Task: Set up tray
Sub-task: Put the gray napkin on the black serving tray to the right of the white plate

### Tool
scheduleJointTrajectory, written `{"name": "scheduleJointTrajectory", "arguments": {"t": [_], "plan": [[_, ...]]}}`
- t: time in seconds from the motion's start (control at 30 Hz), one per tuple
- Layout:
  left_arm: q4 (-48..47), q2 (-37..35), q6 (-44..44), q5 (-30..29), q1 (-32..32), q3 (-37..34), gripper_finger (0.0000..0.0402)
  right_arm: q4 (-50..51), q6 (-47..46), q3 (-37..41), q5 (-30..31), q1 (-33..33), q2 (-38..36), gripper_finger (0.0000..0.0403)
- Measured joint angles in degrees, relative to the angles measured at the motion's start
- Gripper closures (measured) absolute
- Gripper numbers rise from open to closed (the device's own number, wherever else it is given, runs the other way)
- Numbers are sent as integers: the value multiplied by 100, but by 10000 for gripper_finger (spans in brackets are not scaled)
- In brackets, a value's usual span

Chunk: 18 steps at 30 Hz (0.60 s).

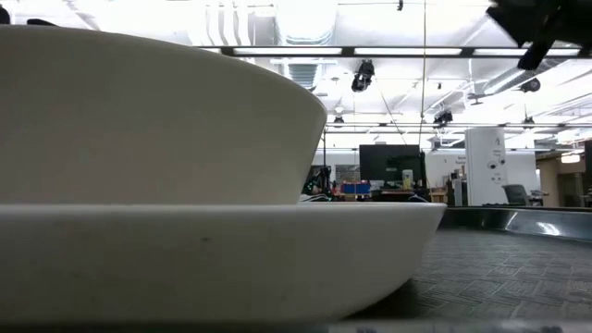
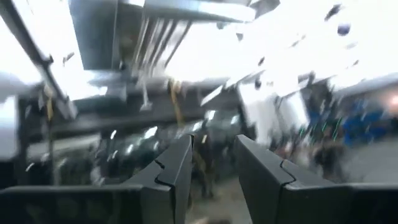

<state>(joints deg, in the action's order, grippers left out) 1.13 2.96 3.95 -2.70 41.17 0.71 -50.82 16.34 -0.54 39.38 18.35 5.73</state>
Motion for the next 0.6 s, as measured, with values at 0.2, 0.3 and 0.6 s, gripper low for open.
{"name": "scheduleJointTrajectory", "arguments": {"t": [0.2,0.3,0.6], "plan": [[-4,0,0,7,1,0,354,-769,27,-86,9,0,0,291],[-5,0,0,6,2,0,354,-356,119,-345,89,0,108,291],[-5,0,1,2,2,0,354,3485,-1022,-2097,169,-4,973,291]]}}
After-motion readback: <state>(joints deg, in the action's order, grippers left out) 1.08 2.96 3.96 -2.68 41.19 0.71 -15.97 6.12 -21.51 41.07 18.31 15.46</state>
